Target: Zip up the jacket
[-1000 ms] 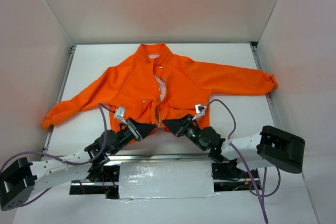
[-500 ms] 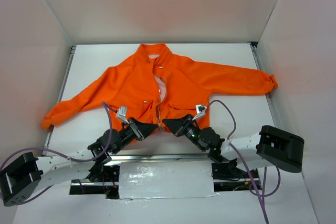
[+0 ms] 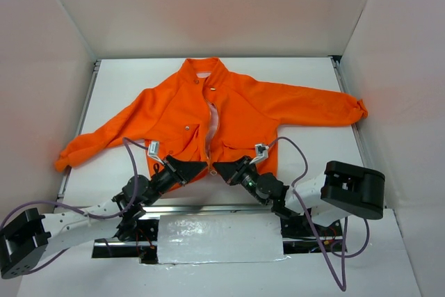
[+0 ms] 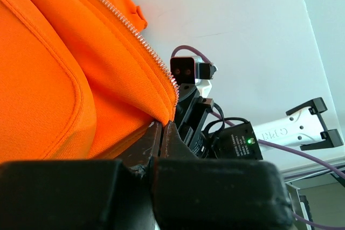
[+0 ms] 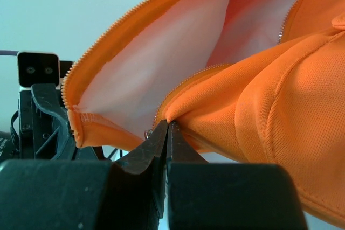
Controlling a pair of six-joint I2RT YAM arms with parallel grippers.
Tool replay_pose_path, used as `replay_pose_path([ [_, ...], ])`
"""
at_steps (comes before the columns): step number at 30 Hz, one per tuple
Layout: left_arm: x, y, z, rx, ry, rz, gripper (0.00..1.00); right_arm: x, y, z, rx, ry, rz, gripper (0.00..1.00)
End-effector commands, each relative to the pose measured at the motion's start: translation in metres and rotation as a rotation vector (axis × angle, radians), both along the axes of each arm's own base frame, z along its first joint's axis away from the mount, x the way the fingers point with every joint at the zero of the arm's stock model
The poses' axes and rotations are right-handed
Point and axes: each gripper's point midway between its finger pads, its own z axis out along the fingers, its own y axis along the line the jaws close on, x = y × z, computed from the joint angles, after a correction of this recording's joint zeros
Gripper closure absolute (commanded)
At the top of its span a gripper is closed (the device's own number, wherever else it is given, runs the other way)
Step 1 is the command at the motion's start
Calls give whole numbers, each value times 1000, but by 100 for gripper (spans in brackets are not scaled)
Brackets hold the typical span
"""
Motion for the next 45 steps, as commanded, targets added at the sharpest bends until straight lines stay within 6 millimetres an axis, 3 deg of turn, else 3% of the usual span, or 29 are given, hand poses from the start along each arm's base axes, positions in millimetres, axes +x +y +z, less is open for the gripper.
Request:
replay_pose_path([
  [1,-9,2,11,-66,-29,-25,100,3,-1,80,276,-120,-55,100],
  [5,-6,4,3,-23,-22,-6,100,6,-3,84,263,-122,-81,100],
  [6,-7,6,7,-31,-33,0,100,7,-1,74,208,-122,-85,100],
  [8,3,9,-7,85,12,49,100,10,-1,68,164,-106,-102,100],
  [9,6,15,-3,109,29,81,100,12,0,50,109,-60,-108,100],
  [11,14,30,-21,226,98,163,100,9,0,37,76,-15,-90,100],
  [13,14,43,-16,225,102,205,100,1,8,4,-38,93,-54,96],
  [14,13,50,-23,264,119,221,100,-6,12,0,-61,135,-39,95],
  [15,14,59,-18,254,113,255,100,-12,6,-32,-186,216,-47,83],
  [17,14,66,-14,270,113,280,100,-20,10,-28,-222,252,-28,57],
  [18,12,72,-21,309,127,288,100,-29,7,-38,-277,279,4,38],
  [20,13,76,-17,332,119,300,100,-38,0,-33,-271,312,26,28],
  [21,11,78,-23,366,129,298,100,-42,-12,-46,-331,350,19,25],
  [22,12,80,-19,376,129,308,100,-43,-18,-44,-339,362,10,24],
  [23,12,81,-22,401,138,310,100,-43,-32,-55,-413,400,-17,22],
  [29,13,75,-27,495,147,283,100,-46,-67,-108,-623,581,0,21],
  [34,12,68,-24,513,136,249,100,-23,-91,-134,-732,648,-17,21],
  [36,11,66,-25,516,135,239,100,-12,-87,-134,-710,660,29,22],
  [37,11,66,-25,517,135,237,100,-4,-95,-144,-747,681,31,23],
  [38,11,67,-26,521,136,237,100,2,-87,-138,-751,684,55,23],
  [39,10,67,-26,524,136,238,100,4,-88,-148,-800,702,72,23],
  [41,11,69,-26,523,130,247,100,22,-75,-138,-850,651,104,21],
  [43,12,72,-27,531,125,261,100,35,-72,-141,-896,647,123,21],
  [45,13,74,-27,547,112,270,100,48,-54,-122,-849,601,161,21],
])
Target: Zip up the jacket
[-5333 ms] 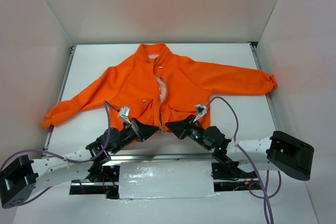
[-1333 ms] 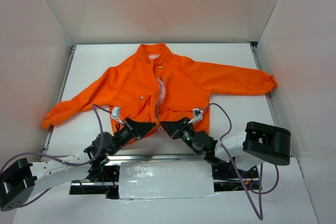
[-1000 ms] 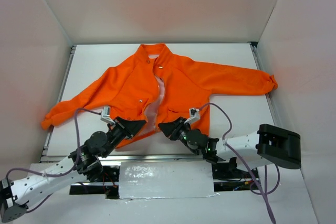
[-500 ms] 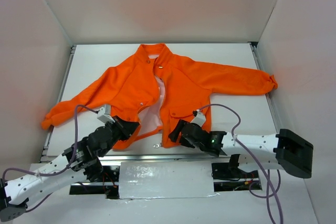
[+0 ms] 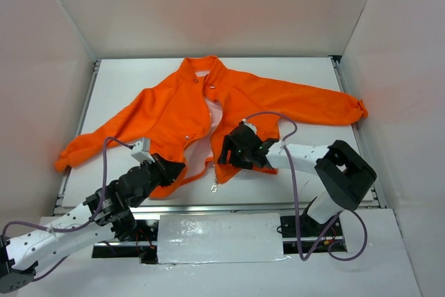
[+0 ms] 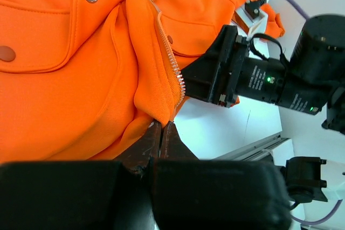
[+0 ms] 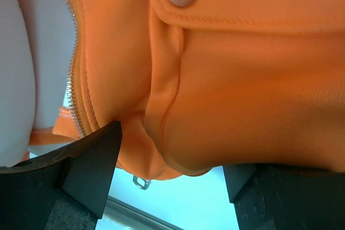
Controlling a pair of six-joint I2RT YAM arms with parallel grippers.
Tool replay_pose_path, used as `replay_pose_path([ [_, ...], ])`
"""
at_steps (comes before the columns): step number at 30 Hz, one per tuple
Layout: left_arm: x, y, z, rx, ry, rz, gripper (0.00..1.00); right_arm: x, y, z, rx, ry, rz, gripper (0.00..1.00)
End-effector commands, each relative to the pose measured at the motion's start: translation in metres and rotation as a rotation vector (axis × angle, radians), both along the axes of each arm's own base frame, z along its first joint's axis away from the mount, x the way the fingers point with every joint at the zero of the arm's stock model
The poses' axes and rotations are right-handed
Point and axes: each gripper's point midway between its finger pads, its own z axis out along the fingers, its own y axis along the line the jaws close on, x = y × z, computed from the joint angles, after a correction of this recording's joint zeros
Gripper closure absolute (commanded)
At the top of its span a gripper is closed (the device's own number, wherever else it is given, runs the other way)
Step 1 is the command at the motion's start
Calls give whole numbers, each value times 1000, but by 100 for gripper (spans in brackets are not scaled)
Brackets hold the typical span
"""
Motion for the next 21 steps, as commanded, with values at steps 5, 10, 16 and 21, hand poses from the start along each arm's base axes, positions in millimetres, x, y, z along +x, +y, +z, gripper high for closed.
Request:
replay_pose_path([
  [5,3,7,20,56,-50,4,100,-5,-2,46,23,-73,103,18],
  [10,2,10,21,74,-59,-2,100,-41,6,82,161,-94,253,11],
  [16,2,7,28,74,-78,-20,100,-74,16,76,126,-151,629,14],
  [21,1,3,32,76,-78,-35,100,-70,22,69,-37,-225,807,18],
])
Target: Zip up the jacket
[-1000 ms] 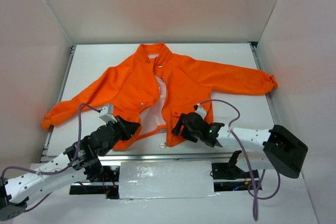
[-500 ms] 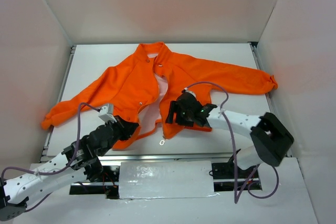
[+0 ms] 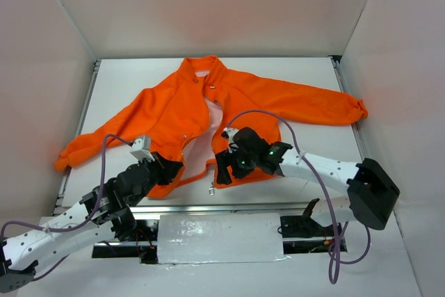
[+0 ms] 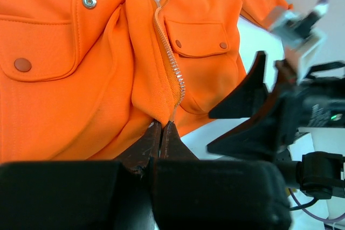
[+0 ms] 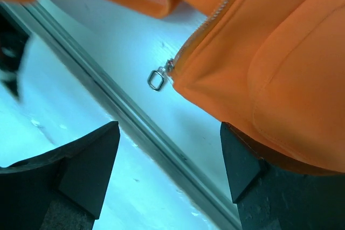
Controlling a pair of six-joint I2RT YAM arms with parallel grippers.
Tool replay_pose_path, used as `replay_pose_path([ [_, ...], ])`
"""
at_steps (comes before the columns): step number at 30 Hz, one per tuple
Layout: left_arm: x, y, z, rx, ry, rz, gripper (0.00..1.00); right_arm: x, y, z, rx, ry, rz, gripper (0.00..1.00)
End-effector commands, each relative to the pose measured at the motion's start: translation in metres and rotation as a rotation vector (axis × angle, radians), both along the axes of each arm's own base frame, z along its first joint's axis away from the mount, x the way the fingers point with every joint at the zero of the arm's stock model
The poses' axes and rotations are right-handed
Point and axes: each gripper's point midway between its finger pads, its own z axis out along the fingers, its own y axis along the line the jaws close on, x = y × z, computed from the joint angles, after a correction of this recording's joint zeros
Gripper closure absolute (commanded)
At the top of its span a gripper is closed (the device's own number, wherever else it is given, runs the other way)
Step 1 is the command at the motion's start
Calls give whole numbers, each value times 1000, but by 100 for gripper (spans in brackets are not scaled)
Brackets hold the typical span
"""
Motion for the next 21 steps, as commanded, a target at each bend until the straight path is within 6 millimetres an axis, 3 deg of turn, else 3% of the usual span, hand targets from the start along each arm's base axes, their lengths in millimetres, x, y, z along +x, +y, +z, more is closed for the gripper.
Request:
replay_pose_path([
  [1,2,-4,25,-16,-51,-21,100,-4,12,9,-88,-161,214,18],
  [3,1,-3,26,-12,-51,-25,100,11,13,7,-158,-254,214,20],
  [6,-1,-2,27,-20,-54,-26,100,18,17,-5,-238,-298,255,28],
  [11,-3,0,28,-17,-57,-31,100,15,23,-27,-356,-333,295,34],
  [16,-3,2,31,-14,-62,-33,100,26,25,-41,-437,-389,233,52],
  [21,-4,-1,32,-14,-62,-46,100,27,30,-46,-446,-396,212,53],
])
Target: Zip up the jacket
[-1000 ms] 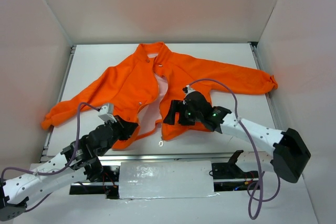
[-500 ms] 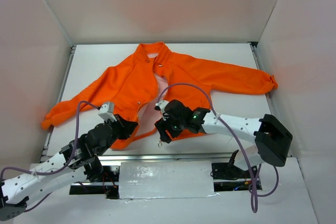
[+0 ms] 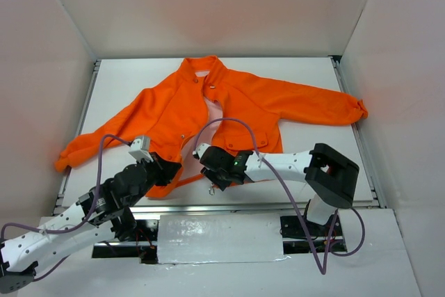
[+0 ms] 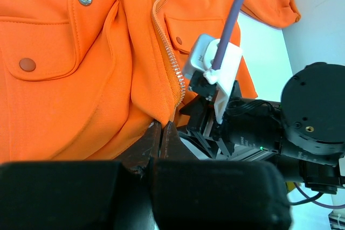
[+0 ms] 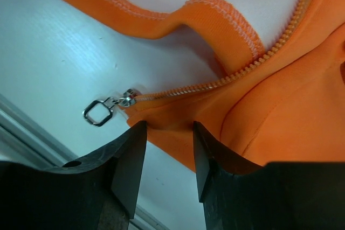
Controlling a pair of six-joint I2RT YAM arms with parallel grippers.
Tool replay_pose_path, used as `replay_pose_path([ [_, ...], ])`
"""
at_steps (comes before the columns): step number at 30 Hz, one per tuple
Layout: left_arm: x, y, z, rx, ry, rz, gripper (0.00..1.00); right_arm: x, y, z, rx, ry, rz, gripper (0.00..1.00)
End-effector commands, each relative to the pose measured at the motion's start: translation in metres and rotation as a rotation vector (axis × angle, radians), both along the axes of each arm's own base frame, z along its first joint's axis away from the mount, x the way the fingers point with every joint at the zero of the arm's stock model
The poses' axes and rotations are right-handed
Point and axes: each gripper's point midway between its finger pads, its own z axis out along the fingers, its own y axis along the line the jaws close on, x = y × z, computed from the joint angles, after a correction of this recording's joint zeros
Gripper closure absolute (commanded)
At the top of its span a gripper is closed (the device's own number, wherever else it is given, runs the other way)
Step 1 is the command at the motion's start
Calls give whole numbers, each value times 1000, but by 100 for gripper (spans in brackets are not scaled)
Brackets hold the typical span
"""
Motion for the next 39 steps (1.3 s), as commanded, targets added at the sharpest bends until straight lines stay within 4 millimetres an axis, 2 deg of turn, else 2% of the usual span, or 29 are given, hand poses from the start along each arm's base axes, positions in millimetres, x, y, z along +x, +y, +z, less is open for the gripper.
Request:
replay_pose_path([
  [1,0,-4,27,-34,-55,-29,100,17,16,14,34,-84,-38,53],
  [9,0,-6,24,-33,-53,-35,100,14,24,9,50,-77,-75,48],
  [16,-1,-8,24,-39,-51,-45,100,8,37,34,190,-63,-88,51],
  [20,-1,-10,23,-38,-49,-53,100,4,41,39,215,-48,-63,51],
  [26,-2,-10,23,-40,-50,-54,100,-1,37,18,148,-2,-64,52],
  [36,-2,-12,22,-41,-48,-60,100,-11,28,-2,121,58,-108,51],
  [39,-1,-12,22,-40,-47,-60,100,-12,26,-1,129,57,-125,51],
])
